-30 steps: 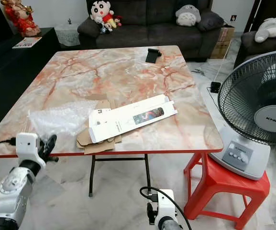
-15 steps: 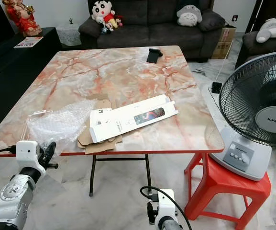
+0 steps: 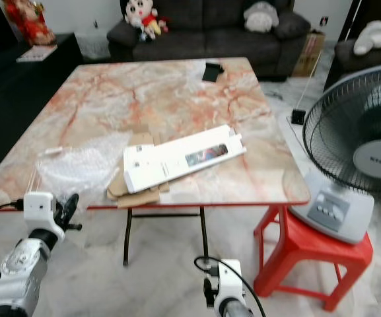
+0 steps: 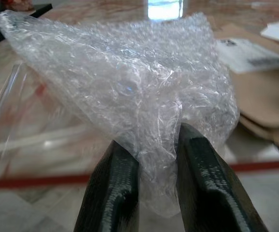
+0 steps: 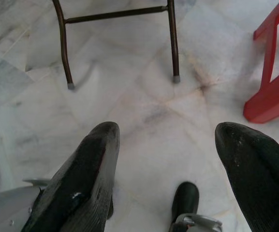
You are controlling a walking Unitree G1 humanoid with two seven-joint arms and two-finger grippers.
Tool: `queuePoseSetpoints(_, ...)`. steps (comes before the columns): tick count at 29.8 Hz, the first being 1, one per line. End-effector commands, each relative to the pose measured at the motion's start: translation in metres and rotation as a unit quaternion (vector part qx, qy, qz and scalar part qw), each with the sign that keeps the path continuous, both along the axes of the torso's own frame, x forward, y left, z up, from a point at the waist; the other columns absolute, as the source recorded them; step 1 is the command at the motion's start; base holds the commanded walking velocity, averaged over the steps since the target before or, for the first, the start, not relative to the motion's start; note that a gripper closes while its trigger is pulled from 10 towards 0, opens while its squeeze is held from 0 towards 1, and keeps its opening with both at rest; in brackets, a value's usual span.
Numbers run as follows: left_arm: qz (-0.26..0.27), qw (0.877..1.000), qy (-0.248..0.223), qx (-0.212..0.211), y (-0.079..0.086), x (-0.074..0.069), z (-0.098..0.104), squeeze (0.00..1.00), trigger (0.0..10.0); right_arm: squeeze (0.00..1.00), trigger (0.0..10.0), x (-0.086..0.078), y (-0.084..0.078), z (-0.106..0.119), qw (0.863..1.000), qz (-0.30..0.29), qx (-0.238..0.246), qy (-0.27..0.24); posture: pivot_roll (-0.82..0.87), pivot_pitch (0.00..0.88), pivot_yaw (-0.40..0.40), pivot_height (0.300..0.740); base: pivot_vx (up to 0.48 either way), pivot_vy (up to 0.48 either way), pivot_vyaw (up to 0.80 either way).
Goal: Picking trash to rubbish bin
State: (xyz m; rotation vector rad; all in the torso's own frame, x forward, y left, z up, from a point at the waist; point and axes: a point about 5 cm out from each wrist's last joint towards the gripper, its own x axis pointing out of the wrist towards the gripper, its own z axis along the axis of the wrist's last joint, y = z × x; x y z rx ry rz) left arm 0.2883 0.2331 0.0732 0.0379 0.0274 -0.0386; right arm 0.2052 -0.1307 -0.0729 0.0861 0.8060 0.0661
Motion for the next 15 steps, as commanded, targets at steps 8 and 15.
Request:
queuePoseSetpoints(8, -0.003, 1.000, 0.007, 0.000, 0.0018, -0.0024, -0.0045, 0.00, 10.0, 0.00, 10.0, -0.0035, 0.0024, -0.0016, 1.000, -0.001, 0.005, 0.002, 0.04, 0.000, 0.065, 0.740, -0.292, 0.000, 0.00)
queuePoseSetpoints(15, -0.010, 1.000, 0.008, -0.001, -0.0006, -0.0022, -0.0055, 0.00, 10.0, 0.00, 10.0, -0.0032, 0.0015, -0.0014, 1.000, -0.001, 0.004, 0.001, 0.03, 0.000, 0.065, 0.740, -0.292, 0.000, 0.00)
